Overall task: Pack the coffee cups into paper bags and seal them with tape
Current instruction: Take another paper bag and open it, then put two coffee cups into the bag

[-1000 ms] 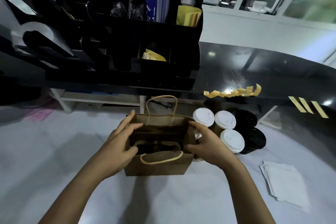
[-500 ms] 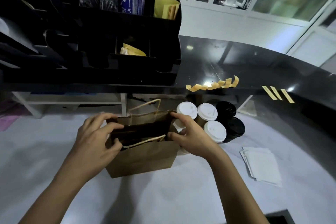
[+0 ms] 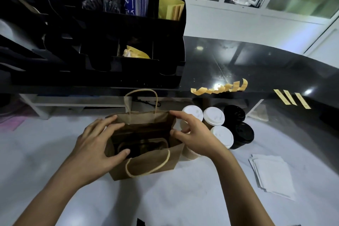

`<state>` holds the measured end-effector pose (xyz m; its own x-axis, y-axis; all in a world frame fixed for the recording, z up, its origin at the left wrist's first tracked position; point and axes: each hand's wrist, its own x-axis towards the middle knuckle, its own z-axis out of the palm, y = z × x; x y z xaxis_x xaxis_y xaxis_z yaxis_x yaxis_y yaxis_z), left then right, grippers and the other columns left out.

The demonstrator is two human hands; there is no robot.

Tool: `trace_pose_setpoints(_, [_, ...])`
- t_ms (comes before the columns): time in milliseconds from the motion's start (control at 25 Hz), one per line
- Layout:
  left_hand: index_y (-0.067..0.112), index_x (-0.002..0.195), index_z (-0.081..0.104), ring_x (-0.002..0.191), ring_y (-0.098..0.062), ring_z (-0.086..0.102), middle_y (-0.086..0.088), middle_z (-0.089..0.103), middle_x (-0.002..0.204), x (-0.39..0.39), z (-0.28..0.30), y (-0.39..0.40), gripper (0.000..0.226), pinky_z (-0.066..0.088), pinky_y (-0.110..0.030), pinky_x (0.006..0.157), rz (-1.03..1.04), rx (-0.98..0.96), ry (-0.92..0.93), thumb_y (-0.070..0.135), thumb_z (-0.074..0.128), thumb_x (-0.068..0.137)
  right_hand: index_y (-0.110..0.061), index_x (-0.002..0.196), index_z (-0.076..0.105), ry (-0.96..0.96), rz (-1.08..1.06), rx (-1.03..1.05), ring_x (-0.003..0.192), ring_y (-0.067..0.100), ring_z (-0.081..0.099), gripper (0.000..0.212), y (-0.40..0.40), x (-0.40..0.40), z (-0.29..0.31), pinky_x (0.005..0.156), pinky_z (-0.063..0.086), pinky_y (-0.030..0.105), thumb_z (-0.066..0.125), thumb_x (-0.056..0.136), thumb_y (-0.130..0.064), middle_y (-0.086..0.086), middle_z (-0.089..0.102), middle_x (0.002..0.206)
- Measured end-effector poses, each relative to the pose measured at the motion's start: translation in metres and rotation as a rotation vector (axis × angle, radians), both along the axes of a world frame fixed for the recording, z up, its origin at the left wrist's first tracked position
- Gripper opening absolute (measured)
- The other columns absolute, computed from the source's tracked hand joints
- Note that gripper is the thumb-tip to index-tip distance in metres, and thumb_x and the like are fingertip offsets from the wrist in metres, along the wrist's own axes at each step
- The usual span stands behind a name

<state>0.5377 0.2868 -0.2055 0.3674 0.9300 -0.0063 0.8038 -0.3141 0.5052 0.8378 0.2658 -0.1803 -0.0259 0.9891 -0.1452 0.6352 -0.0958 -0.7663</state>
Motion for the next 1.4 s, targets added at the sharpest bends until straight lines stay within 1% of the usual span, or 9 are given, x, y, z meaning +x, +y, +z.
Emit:
trace_pose_setpoints(160, [0.044, 0.146, 0.036, 0.148, -0.014, 0.012, 0.021, 0.018, 0.160, 0.001, -0.004, 0.003, 0.090, 0.030, -0.051, 0.115, -0.009, -0.026, -0.018, 0.086, 0.044, 0.066, -0.036, 0.136, 0.058, 0.109, -0.127, 0.122, 0.085, 0.004, 0.069, 0.038, 0.002, 0.015, -0.004, 0.075, 0.055, 0.021, 0.061, 0.099, -0.027, -0.017, 0.064, 0.119])
trace_pose_setpoints(280, [0.045, 0.146, 0.036, 0.148, -0.012, 0.013, 0.024, 0.016, 0.158, 0.000, -0.006, 0.003, 0.090, 0.032, -0.050, 0.115, -0.016, -0.025, -0.050, 0.085, 0.047, 0.066, -0.031, 0.129, 0.061, 0.028, -0.271, 0.133, 0.084, 0.002, 0.069, 0.029, 0.005, 0.031, -0.011, 0.072, 0.051, 0.018, 0.059, 0.100, -0.027, -0.012, 0.067, 0.111])
trace_pose_setpoints(360, [0.046, 0.146, 0.036, 0.147, -0.011, 0.013, 0.026, 0.015, 0.158, 0.000, -0.006, 0.003, 0.091, 0.033, -0.049, 0.114, -0.018, -0.025, -0.067, 0.085, 0.049, 0.065, -0.028, 0.129, 0.062, -0.094, -0.323, 0.095, 0.089, 0.004, 0.068, 0.031, 0.006, 0.039, -0.020, 0.077, 0.054, 0.024, 0.062, 0.099, -0.027, -0.008, 0.068, 0.112])
trace_pose_setpoints(440, [0.046, 0.146, 0.035, 0.147, -0.009, 0.013, 0.028, 0.013, 0.157, 0.000, -0.006, 0.003, 0.092, 0.033, -0.048, 0.114, -0.023, -0.040, -0.089, 0.085, 0.050, 0.064, -0.025, 0.130, 0.062, -0.311, -0.304, 0.075, 0.100, 0.014, 0.066, 0.036, 0.007, 0.045, -0.033, 0.085, 0.056, 0.035, 0.066, 0.094, -0.031, -0.006, 0.068, 0.114])
trace_pose_setpoints(560, [0.048, 0.147, 0.033, 0.146, -0.006, 0.011, 0.033, 0.009, 0.156, -0.001, -0.005, 0.003, 0.093, 0.033, -0.046, 0.113, -0.042, -0.062, -0.120, 0.083, 0.061, 0.065, -0.028, 0.135, 0.056, -0.586, -0.225, -0.007, 0.120, 0.026, 0.055, 0.053, 0.002, 0.047, -0.046, 0.102, 0.044, 0.044, 0.068, 0.087, -0.047, -0.002, 0.064, 0.124])
trace_pose_setpoints(720, [0.048, 0.148, 0.032, 0.145, -0.003, 0.012, 0.034, 0.008, 0.156, -0.002, -0.005, 0.002, 0.089, 0.032, -0.044, 0.114, -0.053, -0.074, -0.149, 0.067, 0.072, 0.071, -0.031, 0.143, 0.044, -0.707, -0.164, -0.106, 0.143, 0.027, 0.034, 0.077, -0.006, 0.050, -0.059, 0.123, 0.012, 0.051, 0.071, 0.078, -0.063, 0.000, 0.046, 0.148])
trace_pose_setpoints(920, [0.049, 0.149, 0.028, 0.141, 0.004, 0.008, 0.036, 0.005, 0.155, -0.002, -0.005, 0.001, 0.091, 0.030, -0.038, 0.113, -0.066, -0.079, -0.160, 0.064, 0.075, 0.071, -0.033, 0.141, 0.037, -0.708, -0.108, -0.153, 0.137, 0.028, 0.043, 0.086, -0.008, 0.055, -0.070, 0.125, 0.008, 0.054, 0.080, 0.072, -0.057, 0.002, 0.053, 0.141])
trace_pose_setpoints(1240, [0.049, 0.149, 0.027, 0.144, 0.002, 0.008, 0.036, 0.004, 0.156, -0.001, -0.003, 0.000, 0.092, 0.030, -0.039, 0.114, -0.067, -0.088, -0.174, 0.063, 0.076, 0.072, -0.028, 0.143, 0.037, -0.601, -0.153, -0.080, 0.133, 0.032, 0.042, 0.088, -0.011, 0.050, -0.046, 0.120, 0.023, 0.053, 0.081, 0.072, -0.053, 0.006, 0.052, 0.141])
trace_pose_setpoints(1400, [0.051, 0.149, 0.024, 0.138, 0.007, 0.006, 0.037, 0.003, 0.155, -0.002, -0.003, 0.001, 0.094, 0.030, -0.038, 0.114, -0.074, -0.086, -0.170, 0.065, 0.075, 0.071, -0.040, 0.142, 0.034, -0.429, -0.223, -0.097, 0.116, 0.029, 0.048, 0.084, -0.014, 0.041, -0.007, 0.092, 0.051, 0.050, 0.078, 0.072, -0.055, 0.004, 0.048, 0.132])
